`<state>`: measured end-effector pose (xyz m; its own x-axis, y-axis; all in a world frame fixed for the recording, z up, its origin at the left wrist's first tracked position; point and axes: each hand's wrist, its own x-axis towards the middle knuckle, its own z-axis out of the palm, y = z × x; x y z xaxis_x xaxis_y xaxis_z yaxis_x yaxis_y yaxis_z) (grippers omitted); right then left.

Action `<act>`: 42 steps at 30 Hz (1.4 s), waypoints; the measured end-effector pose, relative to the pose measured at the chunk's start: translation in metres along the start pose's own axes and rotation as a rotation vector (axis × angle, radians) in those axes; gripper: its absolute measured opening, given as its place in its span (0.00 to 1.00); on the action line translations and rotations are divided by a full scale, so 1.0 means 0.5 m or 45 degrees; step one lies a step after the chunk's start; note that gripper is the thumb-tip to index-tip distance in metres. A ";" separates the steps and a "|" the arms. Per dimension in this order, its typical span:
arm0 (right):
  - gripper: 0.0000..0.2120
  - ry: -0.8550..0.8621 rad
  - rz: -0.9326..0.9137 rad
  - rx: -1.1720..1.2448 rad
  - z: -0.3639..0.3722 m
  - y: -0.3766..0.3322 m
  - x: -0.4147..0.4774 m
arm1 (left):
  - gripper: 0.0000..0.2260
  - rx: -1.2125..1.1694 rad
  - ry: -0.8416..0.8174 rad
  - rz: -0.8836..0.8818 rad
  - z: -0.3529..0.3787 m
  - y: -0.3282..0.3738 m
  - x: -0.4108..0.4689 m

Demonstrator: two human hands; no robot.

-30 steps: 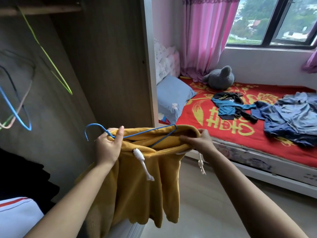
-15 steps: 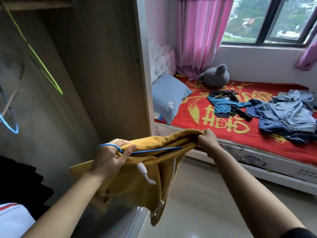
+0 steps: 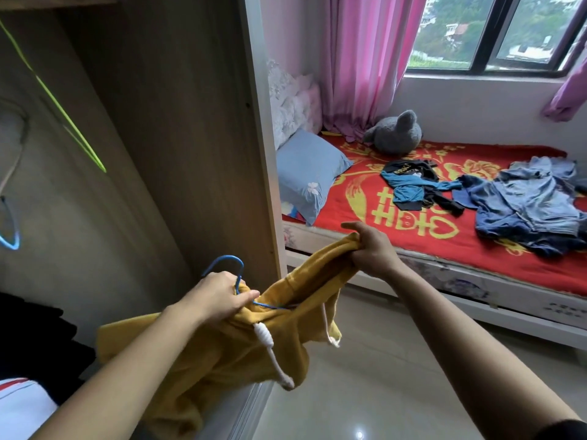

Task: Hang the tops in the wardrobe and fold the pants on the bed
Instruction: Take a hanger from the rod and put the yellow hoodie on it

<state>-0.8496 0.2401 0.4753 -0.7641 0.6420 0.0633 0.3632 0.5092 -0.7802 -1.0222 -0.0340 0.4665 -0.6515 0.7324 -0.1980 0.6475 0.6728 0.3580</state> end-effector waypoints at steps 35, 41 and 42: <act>0.10 -0.411 -0.809 -0.993 0.042 -0.172 -0.054 | 0.14 -1.636 0.848 -0.007 -0.076 0.097 -0.040; 0.09 -0.341 -0.774 -0.918 0.037 -0.144 -0.054 | 0.11 -1.425 0.784 -0.044 -0.118 0.048 -0.054; 0.10 -0.299 -0.799 -0.818 0.046 -0.153 -0.054 | 0.09 -1.402 0.643 -0.082 -0.123 0.036 -0.058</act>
<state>-0.8689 0.1707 0.5188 -0.9835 0.0444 0.1752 0.0185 0.9890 -0.1469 -1.0161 -0.0497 0.5346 -0.9099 0.4122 0.0464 0.0854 0.0766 0.9934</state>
